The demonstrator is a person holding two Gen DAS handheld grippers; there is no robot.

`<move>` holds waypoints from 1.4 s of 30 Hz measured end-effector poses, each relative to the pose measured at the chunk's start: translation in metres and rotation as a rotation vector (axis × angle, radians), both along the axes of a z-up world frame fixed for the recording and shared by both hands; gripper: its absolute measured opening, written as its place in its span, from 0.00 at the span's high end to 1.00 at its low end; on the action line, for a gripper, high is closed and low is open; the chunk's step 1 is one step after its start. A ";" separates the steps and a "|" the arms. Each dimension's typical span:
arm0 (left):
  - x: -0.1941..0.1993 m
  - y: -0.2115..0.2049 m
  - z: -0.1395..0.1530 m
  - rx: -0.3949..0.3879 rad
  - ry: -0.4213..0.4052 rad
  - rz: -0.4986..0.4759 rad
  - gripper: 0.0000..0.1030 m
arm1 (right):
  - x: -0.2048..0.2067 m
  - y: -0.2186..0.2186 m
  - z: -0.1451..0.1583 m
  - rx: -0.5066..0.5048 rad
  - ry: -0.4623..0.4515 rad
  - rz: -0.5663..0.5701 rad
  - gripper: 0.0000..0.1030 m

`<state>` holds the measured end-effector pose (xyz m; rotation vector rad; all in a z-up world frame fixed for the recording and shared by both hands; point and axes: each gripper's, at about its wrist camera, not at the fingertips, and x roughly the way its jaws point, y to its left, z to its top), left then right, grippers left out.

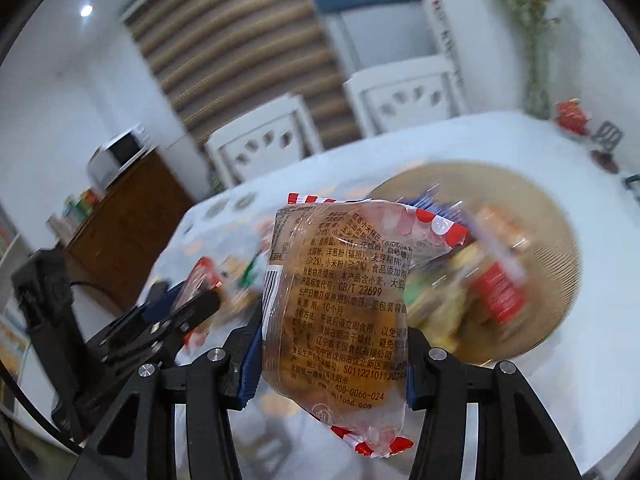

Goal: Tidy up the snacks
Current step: 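Carry both bread packs into the amber bowl and open both tools, then withdraw both open tools toward the remaining snacks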

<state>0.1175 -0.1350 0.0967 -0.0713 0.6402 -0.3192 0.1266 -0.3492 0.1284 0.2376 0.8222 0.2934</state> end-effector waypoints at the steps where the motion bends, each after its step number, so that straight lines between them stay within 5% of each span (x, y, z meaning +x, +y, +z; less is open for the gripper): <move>1: 0.007 -0.010 0.003 0.006 -0.006 -0.018 0.53 | 0.007 -0.011 0.004 0.003 0.000 -0.031 0.50; 8: 0.053 -0.067 0.010 -0.020 0.016 -0.116 0.53 | 0.047 -0.054 0.023 -0.041 -0.009 -0.155 0.49; 15: 0.074 -0.090 0.001 -0.054 0.060 -0.146 0.52 | 0.074 -0.071 0.012 -0.092 0.045 -0.186 0.48; 18: 0.081 -0.093 -0.004 -0.067 0.102 -0.145 0.32 | 0.078 -0.075 0.005 -0.109 0.065 -0.215 0.36; 31: 0.054 -0.060 0.001 -0.055 0.075 -0.105 0.32 | 0.055 -0.069 0.006 -0.070 0.063 -0.183 0.32; 42: 0.009 0.041 0.035 -0.017 0.009 0.096 0.32 | 0.030 0.001 0.026 -0.040 0.002 -0.003 0.32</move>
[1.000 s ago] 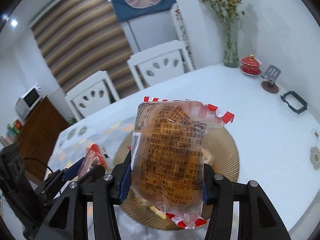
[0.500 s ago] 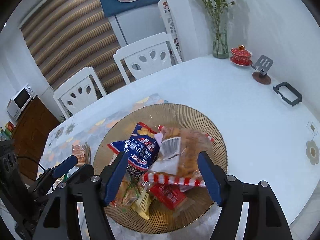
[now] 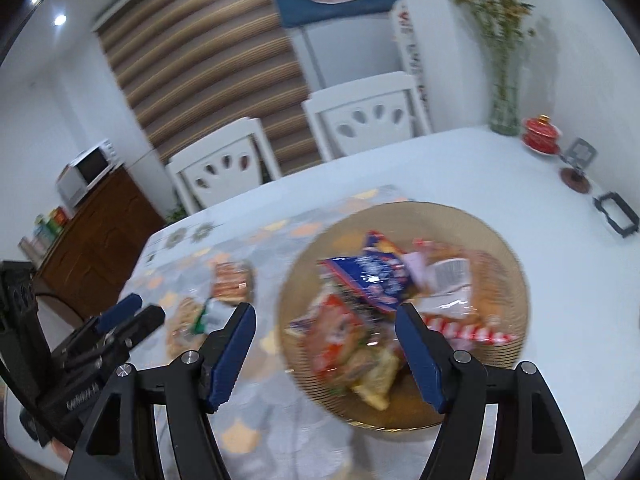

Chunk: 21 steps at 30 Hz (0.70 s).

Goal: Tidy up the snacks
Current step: 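Withdraw both open tools toward the remaining snacks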

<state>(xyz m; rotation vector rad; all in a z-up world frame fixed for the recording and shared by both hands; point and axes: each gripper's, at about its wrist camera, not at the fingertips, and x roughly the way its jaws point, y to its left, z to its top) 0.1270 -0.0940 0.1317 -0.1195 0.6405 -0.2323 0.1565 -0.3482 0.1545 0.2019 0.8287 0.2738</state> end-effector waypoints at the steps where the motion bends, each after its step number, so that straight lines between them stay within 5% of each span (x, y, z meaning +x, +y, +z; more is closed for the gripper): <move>1: -0.004 0.009 0.001 0.001 -0.002 0.019 0.32 | -0.003 0.007 0.000 0.001 -0.001 0.019 0.32; 5: -0.020 0.040 -0.015 0.036 0.034 0.112 0.32 | -0.014 0.047 -0.014 -0.005 0.022 0.128 0.32; 11: -0.036 0.062 -0.086 0.126 0.154 0.217 0.32 | -0.026 0.120 -0.075 -0.118 0.110 0.290 0.32; 21: -0.036 0.088 -0.141 0.125 0.233 0.282 0.32 | -0.016 0.168 -0.165 -0.248 0.122 0.362 0.32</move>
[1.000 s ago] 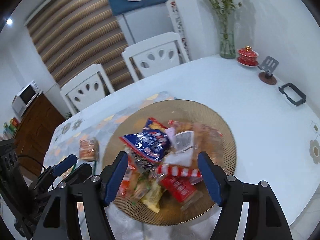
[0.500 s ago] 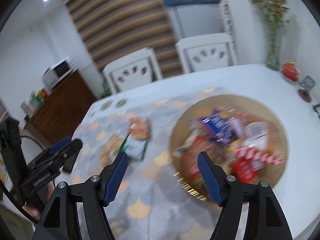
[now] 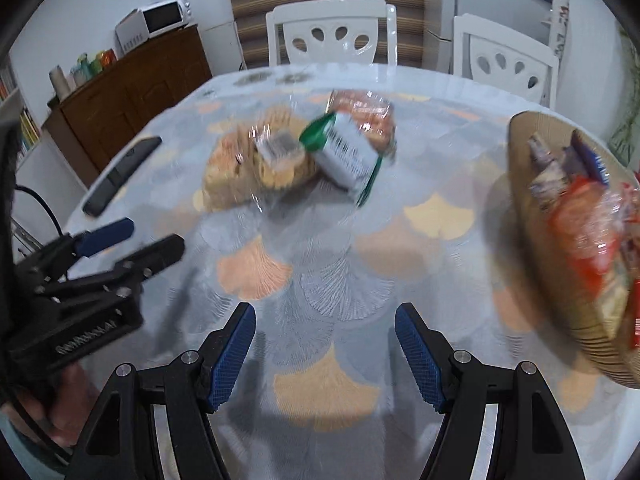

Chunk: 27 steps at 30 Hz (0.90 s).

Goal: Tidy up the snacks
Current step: 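Withdraw both open tools toward the remaining snacks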

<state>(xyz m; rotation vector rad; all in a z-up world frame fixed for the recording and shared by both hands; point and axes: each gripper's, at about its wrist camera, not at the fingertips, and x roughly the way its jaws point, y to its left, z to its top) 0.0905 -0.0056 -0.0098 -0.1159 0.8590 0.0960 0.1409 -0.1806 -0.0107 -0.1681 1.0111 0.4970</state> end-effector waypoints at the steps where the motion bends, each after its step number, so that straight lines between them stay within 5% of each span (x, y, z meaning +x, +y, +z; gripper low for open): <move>1: 0.000 0.002 0.000 -0.009 -0.002 -0.002 0.32 | 0.002 0.000 -0.004 0.006 0.003 0.003 0.32; 6: -0.001 0.001 -0.004 -0.023 -0.009 -0.023 0.32 | -0.004 0.002 -0.012 0.006 -0.029 0.016 0.22; 27: 0.001 0.005 -0.007 -0.071 0.003 -0.037 0.32 | -0.003 0.006 -0.012 -0.008 -0.031 0.011 0.19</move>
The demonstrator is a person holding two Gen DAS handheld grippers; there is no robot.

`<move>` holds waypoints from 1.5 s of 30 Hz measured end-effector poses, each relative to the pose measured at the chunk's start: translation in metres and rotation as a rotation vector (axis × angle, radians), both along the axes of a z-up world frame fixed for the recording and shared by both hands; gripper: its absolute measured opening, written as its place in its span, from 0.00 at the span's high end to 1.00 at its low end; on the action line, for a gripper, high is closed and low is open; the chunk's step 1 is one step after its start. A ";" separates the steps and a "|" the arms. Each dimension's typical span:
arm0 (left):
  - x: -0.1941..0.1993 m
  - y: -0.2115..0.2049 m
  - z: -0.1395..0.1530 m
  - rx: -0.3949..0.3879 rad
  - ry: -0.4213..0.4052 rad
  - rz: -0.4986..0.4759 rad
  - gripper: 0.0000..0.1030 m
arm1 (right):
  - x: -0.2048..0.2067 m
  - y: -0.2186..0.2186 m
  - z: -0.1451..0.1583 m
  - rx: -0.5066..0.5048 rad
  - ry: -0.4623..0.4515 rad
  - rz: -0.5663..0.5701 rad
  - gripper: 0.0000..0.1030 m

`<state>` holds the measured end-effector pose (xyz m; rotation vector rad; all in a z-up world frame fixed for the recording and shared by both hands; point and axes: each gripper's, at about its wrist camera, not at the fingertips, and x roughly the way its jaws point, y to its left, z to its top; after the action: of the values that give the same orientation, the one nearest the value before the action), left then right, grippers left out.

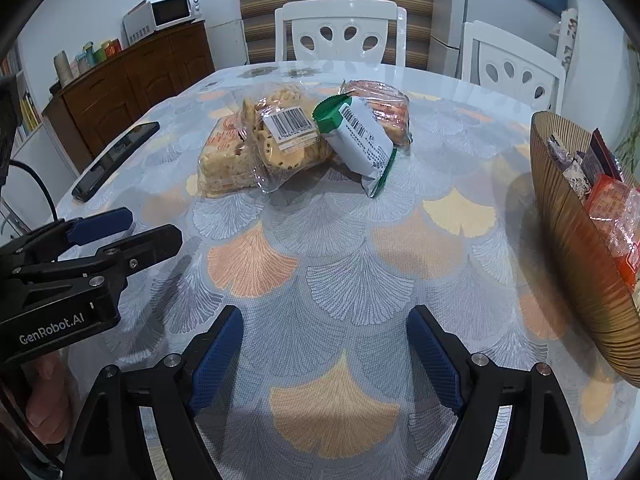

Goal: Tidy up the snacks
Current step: 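Withdraw both open tools toward the remaining snacks, then grasp the square bread pack with the left tool while the right tool grasps the biscuit bag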

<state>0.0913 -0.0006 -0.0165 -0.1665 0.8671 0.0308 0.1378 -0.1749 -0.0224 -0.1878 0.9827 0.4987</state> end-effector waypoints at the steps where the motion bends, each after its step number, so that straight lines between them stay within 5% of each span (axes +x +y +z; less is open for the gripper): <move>1: 0.001 0.003 0.001 -0.018 0.008 -0.002 0.32 | 0.002 -0.001 0.001 0.015 0.017 -0.009 0.19; 7: 0.008 0.017 0.031 -0.039 -0.039 -0.014 0.32 | 0.047 -0.016 0.021 0.467 0.328 -0.089 0.19; 11: 0.027 0.031 0.041 -0.051 -0.052 -0.016 0.32 | 0.081 -0.001 0.024 0.557 0.402 -0.175 0.19; 22: 0.054 0.028 0.020 -0.090 -0.013 -0.067 0.34 | 0.131 0.034 0.012 0.512 0.415 -0.377 0.19; 27: 0.056 0.027 0.016 -0.109 0.000 -0.075 0.34 | 0.127 0.028 0.005 0.515 0.429 -0.335 0.42; 34: 0.061 0.022 0.019 -0.173 -0.002 -0.074 0.34 | 0.091 -0.002 0.003 0.475 0.445 -0.256 0.44; 45: 0.100 0.002 0.000 -0.166 0.057 0.008 0.35 | 0.030 -0.018 0.016 0.161 0.175 -0.071 0.44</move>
<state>0.1911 0.0015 -0.0163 -0.3261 0.9256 -0.0293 0.1679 -0.1927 -0.0068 0.0360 1.1104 0.5335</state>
